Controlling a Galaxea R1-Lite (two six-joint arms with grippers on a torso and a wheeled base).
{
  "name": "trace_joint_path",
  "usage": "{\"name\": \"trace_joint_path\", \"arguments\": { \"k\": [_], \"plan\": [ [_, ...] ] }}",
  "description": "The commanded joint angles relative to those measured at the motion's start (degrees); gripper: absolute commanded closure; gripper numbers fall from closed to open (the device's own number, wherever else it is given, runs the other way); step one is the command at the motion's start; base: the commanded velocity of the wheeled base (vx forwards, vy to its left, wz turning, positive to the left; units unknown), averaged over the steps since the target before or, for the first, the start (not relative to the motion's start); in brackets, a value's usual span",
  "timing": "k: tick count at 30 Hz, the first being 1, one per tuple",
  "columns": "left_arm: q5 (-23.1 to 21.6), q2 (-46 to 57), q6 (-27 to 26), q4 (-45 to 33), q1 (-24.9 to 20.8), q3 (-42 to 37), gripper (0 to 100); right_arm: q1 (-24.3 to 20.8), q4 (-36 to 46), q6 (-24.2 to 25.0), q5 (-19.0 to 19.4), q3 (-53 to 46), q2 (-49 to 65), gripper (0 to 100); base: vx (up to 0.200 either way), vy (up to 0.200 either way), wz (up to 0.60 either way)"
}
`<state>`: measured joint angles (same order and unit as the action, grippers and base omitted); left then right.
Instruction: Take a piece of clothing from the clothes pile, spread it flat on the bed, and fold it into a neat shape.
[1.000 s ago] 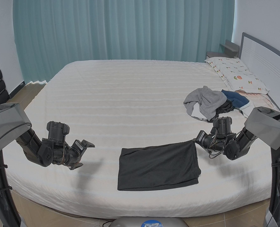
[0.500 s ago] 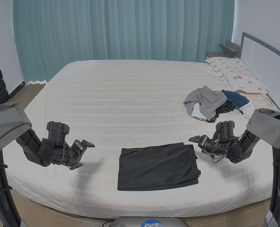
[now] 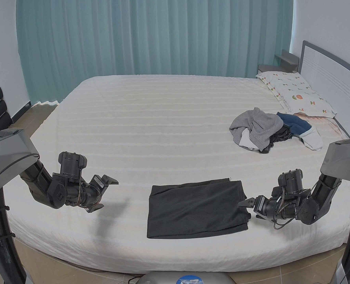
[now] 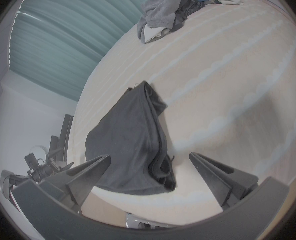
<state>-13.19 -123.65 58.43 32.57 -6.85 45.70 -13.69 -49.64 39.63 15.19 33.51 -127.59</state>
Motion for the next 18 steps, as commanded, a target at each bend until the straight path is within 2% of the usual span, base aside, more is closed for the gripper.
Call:
{"name": "trace_joint_path", "arguments": {
  "k": [1, 2, 11, 18],
  "plan": [
    [0.01, -0.01, 0.02, 0.03, 0.00, 0.00, 0, -1.08, -0.02, -0.08, -0.07, -0.38, 0.23, 0, 0.000, 0.000, 0.00],
    [0.01, -0.01, 0.02, 0.03, 0.08, 0.00, 0, -1.43, -0.02, -0.08, -0.16, -0.20, -0.21, 100, 0.000, 0.000, 0.00],
    [0.01, -0.01, 0.02, 0.03, 0.00, 0.00, 0, -0.99, 0.07, -0.78, -0.69, -3.37, 1.38, 100, 0.000, 0.000, 0.00],
    [0.01, -0.01, 0.02, -0.05, 0.00, 0.00, 0, -0.55, -0.02, -3.51, -0.69, -6.09, 1.99, 100, 0.000, 0.000, 0.00]
  ]
}}
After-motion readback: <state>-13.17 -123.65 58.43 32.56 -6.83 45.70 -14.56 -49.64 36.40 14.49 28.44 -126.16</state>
